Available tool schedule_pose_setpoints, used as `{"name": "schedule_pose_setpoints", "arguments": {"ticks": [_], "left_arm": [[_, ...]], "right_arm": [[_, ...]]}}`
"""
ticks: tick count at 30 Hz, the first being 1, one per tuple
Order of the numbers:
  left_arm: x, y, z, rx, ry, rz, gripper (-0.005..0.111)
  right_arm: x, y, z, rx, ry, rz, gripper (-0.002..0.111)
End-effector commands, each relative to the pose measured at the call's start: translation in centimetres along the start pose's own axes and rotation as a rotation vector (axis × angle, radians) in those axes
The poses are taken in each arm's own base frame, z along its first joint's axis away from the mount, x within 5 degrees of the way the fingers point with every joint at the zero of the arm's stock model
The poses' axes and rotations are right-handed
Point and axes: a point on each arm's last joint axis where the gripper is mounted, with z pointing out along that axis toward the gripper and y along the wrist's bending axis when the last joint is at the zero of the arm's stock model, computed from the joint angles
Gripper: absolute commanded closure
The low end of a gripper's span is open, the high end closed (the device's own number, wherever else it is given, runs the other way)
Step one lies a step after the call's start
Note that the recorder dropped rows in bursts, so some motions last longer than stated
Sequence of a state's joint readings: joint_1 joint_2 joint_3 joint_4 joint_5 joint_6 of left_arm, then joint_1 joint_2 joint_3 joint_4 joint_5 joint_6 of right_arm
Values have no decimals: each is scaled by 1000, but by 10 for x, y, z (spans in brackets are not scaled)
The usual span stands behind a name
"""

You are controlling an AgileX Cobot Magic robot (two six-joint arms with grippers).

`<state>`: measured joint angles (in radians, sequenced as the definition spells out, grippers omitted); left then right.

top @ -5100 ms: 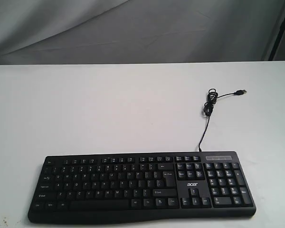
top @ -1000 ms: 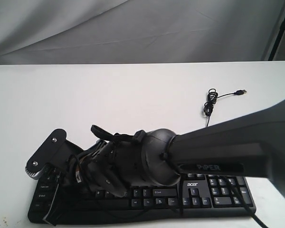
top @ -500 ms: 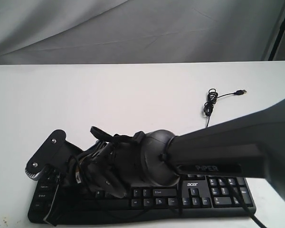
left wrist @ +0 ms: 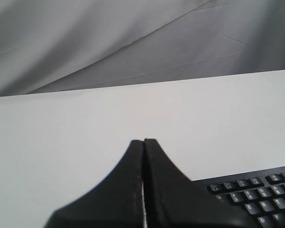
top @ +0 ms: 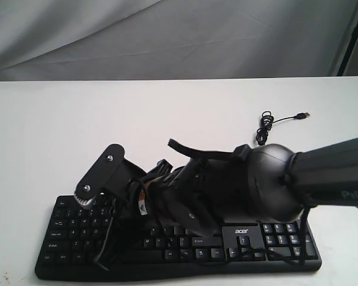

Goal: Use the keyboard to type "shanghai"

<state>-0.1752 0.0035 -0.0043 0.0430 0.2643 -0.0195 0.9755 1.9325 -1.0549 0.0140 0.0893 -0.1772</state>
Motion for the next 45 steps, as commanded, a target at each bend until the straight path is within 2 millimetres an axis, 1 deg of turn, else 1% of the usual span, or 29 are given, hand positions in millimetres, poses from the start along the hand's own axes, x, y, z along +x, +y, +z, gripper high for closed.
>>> {"name": "schedule_pose_setpoints", "arguments": {"ticks": [1,3,12,16,25,32,38,45], "left_arm": [[1,0,0,3,-2,-1,107],[1,0,0,3,-2,-1,107],[1,0,0,3,-2,-1,107],[1,0,0,3,-2,-1,107],[1,0,0,3,-2,-1,107],[1,0,0,3,-2,-1,107],[1,0,0,3,-2,-1,107],[1,0,0,3,-2,-1,107]], "right_arm": [[7,-3,-1,9,-11,33,108],[11,-3,0,8,-3,33,108],[13,-3,0,5,19,34,108],[15,-7,0,9,37,37,108],[16,-7,0,8,42,33,108],[24,-6,1,12,31,34,108],[27,-4,10,12,19,35,108],[28,-3,11,9,29,33,108]]}}
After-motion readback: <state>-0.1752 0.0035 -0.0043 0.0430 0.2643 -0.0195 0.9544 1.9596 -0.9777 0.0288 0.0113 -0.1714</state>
